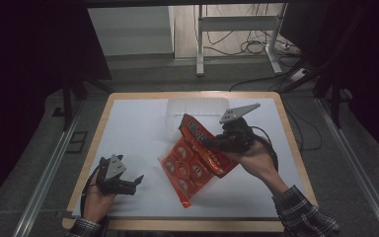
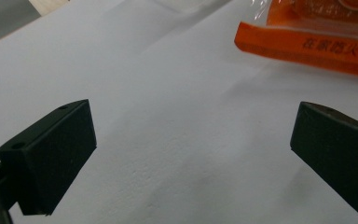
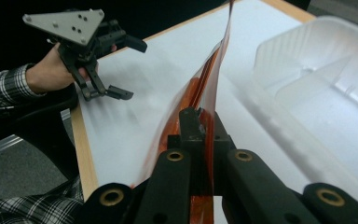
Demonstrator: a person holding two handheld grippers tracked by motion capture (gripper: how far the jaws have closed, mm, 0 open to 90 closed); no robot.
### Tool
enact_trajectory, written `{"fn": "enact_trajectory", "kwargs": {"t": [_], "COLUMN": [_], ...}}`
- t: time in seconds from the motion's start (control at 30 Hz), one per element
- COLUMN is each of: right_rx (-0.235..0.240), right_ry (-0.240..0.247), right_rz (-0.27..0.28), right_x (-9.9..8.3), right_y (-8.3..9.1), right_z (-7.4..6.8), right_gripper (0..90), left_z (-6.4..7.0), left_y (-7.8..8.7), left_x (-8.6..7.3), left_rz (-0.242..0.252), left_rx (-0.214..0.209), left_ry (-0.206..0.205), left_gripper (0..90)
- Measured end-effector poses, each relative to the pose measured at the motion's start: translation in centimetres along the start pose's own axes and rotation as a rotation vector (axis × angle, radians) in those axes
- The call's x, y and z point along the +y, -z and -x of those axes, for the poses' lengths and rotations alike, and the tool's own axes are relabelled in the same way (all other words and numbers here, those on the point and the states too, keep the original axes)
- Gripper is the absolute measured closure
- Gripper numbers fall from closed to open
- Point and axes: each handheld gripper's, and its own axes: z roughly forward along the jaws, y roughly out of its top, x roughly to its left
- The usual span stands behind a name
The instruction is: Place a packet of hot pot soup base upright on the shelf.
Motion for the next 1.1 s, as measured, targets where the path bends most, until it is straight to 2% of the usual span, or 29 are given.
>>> {"fn": "enact_trajectory", "kwargs": {"t": [0.2, 0.33, 0.37, 0.5, 0.8, 1.1], "right_rx": [0.006, -0.004, -0.006, -0.023, -0.081, -0.092], "right_ry": [0.006, 0.016, 0.011, 0.013, 0.002, -0.015], "right_rz": [0.011, 0.017, 0.015, 0.015, 0.03, 0.059], "right_x": [1.5, 2.1, 2.2, 2.8, 4.0, 5.5], "right_y": [1.0, 1.4, 1.5, 2.0, 3.5, 4.9], "right_z": [0.0, 0.2, 0.3, 0.7, 2.3, 4.0], "right_gripper": [89.5, 89.5, 89.5, 89.5, 89.5, 89.4], "left_z": [0.0, -0.1, 0.0, 0.0, 0.0, 0.0], "left_y": [0.1, 0.1, 0.1, 0.1, 0.1, 0.1], "left_x": [0.0, 0.0, 0.0, 0.1, 0.1, 0.1], "left_rz": [0.005, 0.007, 0.017, 0.017, 0.014, 0.013], "left_rx": [-0.002, -0.012, -0.02, -0.03, -0.034, -0.036], "left_ry": [0.004, 0.012, 0.027, 0.03, 0.032, 0.034], "left_gripper": [0.0, 0.0, 0.0, 0.2, 0.3, 0.4]}}
